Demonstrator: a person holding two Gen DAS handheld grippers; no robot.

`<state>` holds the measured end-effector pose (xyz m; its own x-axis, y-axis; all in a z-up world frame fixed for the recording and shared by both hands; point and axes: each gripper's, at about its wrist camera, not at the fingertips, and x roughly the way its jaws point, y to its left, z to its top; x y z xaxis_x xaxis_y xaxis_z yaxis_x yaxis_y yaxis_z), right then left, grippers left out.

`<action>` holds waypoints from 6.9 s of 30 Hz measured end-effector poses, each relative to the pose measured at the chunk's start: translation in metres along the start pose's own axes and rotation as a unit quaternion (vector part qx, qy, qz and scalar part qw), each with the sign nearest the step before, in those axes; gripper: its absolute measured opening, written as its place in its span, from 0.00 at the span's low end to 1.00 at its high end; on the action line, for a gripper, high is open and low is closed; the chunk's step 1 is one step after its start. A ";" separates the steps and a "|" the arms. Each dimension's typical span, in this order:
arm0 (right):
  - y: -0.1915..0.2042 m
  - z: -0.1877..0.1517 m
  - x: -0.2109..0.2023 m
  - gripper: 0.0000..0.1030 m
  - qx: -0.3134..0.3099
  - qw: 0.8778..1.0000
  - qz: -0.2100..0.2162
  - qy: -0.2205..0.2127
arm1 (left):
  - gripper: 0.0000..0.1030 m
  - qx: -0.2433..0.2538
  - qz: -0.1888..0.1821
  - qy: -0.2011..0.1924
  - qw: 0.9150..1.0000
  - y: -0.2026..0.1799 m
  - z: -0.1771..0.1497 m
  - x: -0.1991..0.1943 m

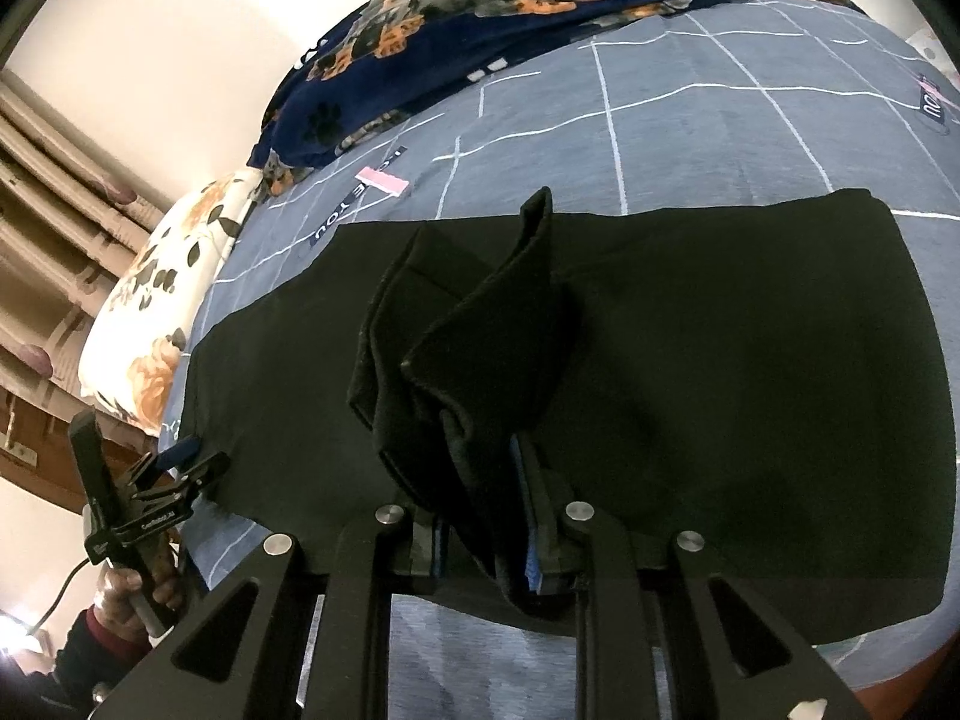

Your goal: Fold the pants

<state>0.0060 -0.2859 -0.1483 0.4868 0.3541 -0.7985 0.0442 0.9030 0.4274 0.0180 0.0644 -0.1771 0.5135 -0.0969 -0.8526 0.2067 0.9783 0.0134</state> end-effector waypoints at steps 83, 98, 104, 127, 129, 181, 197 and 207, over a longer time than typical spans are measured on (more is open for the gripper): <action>-0.218 0.045 -0.078 0.24 0.278 0.916 0.251 -0.140 | 0.83 0.041 0.025 -0.066 0.997 -0.028 0.009 -0.052; -0.189 -0.025 -0.061 0.21 0.215 0.943 0.243 -0.069 | 0.83 -0.018 0.025 -0.060 0.998 -0.001 0.013 -0.056; -0.171 -0.016 -0.077 0.23 0.185 0.953 0.227 -0.074 | 0.84 -0.069 0.030 -0.038 0.996 0.034 0.019 -0.060; 0.032 0.004 -0.019 0.56 -0.002 0.965 0.259 0.040 | 0.75 -0.084 -0.086 0.004 0.993 0.131 0.022 -0.008; 0.031 0.003 -0.019 0.56 0.005 0.965 0.260 0.039 | 0.72 -0.078 -0.094 0.012 0.992 0.131 0.025 0.003; 0.048 0.005 0.020 0.75 0.061 0.947 0.310 0.054 | 0.17 -0.051 -0.261 -0.061 0.962 0.051 0.084 -0.065; 0.031 0.040 0.010 0.84 0.161 0.885 0.437 0.009 | 0.17 0.003 -0.326 -0.057 0.944 -0.085 0.112 -0.072; 0.010 0.044 0.006 0.88 0.188 0.884 0.429 -0.007 | 0.17 0.022 -0.319 -0.050 0.946 -0.122 0.112 -0.068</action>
<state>0.0474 -0.2856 -0.1298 0.4925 0.8635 -0.1085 -0.0603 0.1582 0.9856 0.0508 -0.0687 -0.0622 0.3484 -0.6849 -0.6399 0.5352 0.7058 -0.4641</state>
